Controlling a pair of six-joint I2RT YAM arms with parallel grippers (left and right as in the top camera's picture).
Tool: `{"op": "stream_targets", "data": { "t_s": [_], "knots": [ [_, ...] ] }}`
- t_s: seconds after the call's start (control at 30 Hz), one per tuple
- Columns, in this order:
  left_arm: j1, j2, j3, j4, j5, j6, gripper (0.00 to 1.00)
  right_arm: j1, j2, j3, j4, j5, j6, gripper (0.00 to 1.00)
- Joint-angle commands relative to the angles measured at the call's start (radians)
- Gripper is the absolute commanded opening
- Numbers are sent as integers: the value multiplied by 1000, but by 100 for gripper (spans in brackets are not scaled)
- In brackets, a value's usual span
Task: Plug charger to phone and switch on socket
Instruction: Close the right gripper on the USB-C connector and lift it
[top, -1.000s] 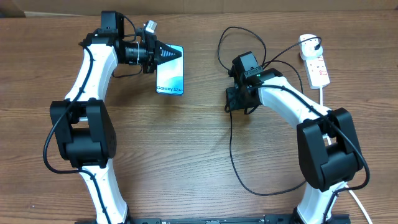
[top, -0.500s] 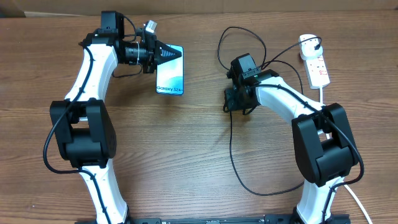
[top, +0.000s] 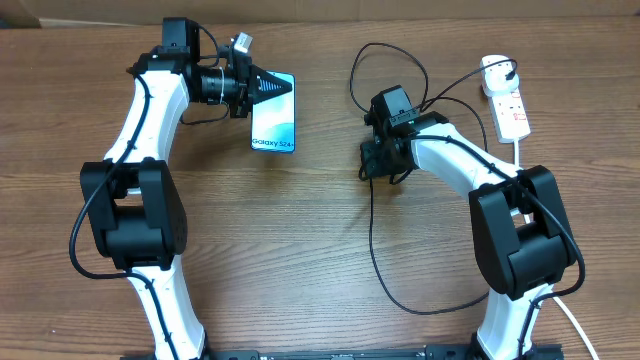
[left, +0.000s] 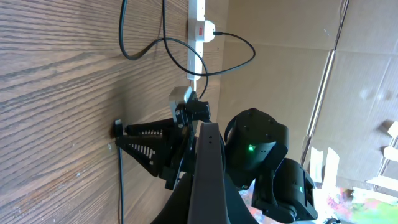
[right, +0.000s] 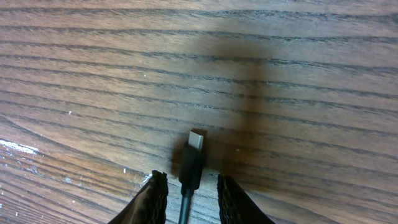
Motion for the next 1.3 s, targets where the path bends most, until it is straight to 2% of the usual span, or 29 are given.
{"op": "stream_targets", "data": {
  "t_s": [0.0, 0.4, 0.63, 0.77, 0.9, 0.93, 1.1, 1.27],
  "knots": [
    [-10, 1, 12, 0, 26, -11, 4, 4, 7, 9, 3, -16, 1, 26],
    [-10, 1, 12, -19, 23, -10, 4, 4, 58, 9, -2, -42, 30, 25],
    [-10, 1, 11, -29, 23, -11, 4, 4, 69, 9, -15, -41, 38, 21],
    [-10, 1, 11, -49, 13, -11, 4, 3, 69, 9, -28, -42, 38, 17],
    [-10, 1, 11, -47, -12, -21, 4, 3, 69, 9, -44, -42, 50, 4],
    [-10, 1, 11, -45, -29, -41, 4, 3, 69, 9, -49, -43, 53, 4],
    [-10, 1, 11, -30, -56, -72, 4, -3, 69, 9, -78, -146, 46, 4],
    [-10, 1, 11, -6, -53, -124, 4, -43, 68, 11, -81, -436, -52, 4]
  ]
}}
